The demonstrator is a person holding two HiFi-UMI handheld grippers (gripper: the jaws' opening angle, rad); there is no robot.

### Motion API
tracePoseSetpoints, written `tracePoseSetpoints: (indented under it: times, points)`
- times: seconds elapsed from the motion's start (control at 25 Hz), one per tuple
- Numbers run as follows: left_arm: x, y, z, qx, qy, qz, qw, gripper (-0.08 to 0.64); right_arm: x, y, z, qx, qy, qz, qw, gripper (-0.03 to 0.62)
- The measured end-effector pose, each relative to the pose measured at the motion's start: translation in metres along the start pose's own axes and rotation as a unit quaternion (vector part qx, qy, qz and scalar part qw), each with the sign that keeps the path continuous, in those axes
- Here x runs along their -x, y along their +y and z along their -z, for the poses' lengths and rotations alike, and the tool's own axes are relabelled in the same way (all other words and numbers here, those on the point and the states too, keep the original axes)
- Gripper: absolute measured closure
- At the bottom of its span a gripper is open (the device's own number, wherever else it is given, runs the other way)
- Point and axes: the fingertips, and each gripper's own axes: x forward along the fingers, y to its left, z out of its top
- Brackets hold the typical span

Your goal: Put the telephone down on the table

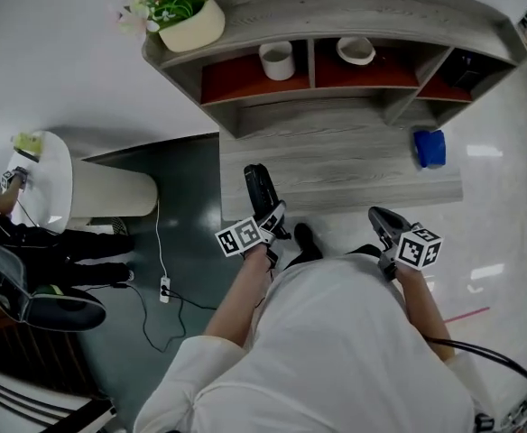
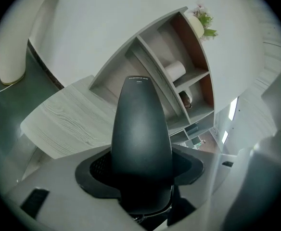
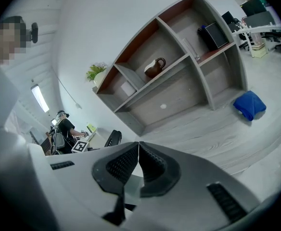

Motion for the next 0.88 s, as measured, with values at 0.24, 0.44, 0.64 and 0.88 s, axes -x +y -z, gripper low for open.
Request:
tracePoseSetpoints:
  times: [0.24, 0.44, 0.64, 0.88]
  points:
    - [-0.032, 0.032, -0.026, -0.009, 0.032, -0.019, 0.9993, 0.261, -0.019, 0.007, 0.011, -0.015, 0.001, 0.021, 1.000, 0.574]
    - [-0.063, 0.049, -0.046, -0.001, 0.035, -0.039, 0.9986, 0.261, -0.019, -0.011, 0.001, -0.024, 0.002, 0.032, 0.999, 0.574]
    - [-0.084, 0.064, -0.063, -0.005, 0.034, -0.075, 0.9966, 0.261, -0.024, -0.028, -0.027, -0.021, 0.003, 0.029, 0.999, 0.574]
    - [-0.117, 0.094, -0.082, -0.036, 0.056, -0.144, 0.9874, 0.261, -0.033, -0.043, -0.059, -0.005, 0.018, 0.020, 1.000, 0.574]
